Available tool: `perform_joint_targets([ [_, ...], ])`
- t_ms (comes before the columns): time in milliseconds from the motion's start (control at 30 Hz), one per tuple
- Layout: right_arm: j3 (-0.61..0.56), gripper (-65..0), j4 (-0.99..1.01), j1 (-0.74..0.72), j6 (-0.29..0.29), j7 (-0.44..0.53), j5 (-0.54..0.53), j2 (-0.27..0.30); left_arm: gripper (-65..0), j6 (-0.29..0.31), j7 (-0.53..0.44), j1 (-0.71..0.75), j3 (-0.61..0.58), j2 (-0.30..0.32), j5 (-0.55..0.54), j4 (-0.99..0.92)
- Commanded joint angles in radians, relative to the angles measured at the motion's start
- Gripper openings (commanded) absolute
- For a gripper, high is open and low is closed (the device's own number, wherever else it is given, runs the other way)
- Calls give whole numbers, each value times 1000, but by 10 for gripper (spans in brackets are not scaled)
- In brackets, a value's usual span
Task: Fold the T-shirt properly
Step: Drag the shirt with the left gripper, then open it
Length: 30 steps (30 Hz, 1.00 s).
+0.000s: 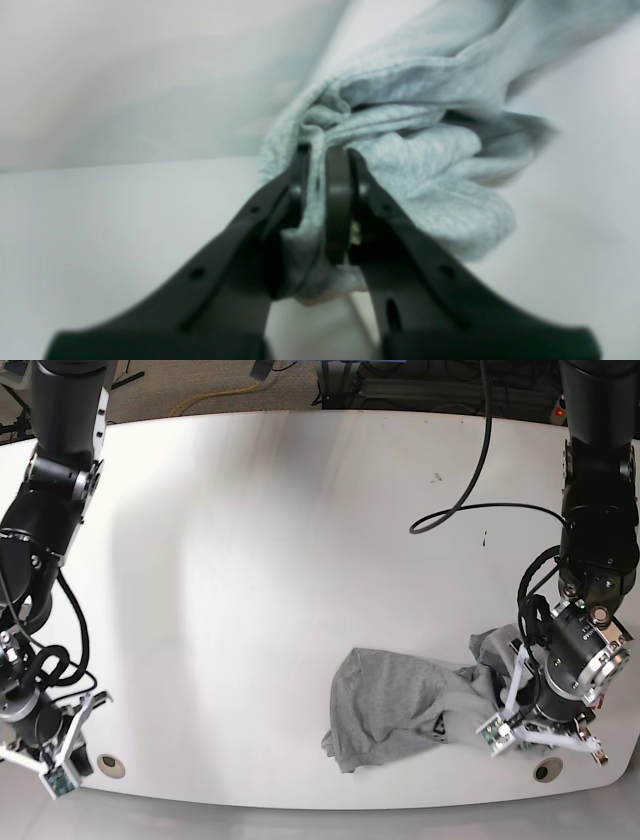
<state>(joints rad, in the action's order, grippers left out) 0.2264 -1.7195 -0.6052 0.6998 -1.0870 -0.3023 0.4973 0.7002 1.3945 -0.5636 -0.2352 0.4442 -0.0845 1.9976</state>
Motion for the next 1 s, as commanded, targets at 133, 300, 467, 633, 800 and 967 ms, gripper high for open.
perform_joint_targets([
  [133,80,-650,-10,184,-2,38,-5,-94,-650,-2,2,222,21,44,25,13],
  [300,75,-639,51,255,-2,98,-1,-153,-650,-2,2,380,72,54,25,13],
  [467,74,-553,157,250,-2,117,-1,-183,-650,-2,2,508,147,55,25,12],
  [633,74,-325,263,222,-2,149,-5,-199,-649,-2,2,612,205,55,25,12],
  [800,72,-154,345,198,-2,152,-1,-248,-649,-2,-24,689,208,55,27,9],
  [967,72,-141,385,195,-2,152,-1,-315,-647,-2,-25,742,208,54,27,7],
])
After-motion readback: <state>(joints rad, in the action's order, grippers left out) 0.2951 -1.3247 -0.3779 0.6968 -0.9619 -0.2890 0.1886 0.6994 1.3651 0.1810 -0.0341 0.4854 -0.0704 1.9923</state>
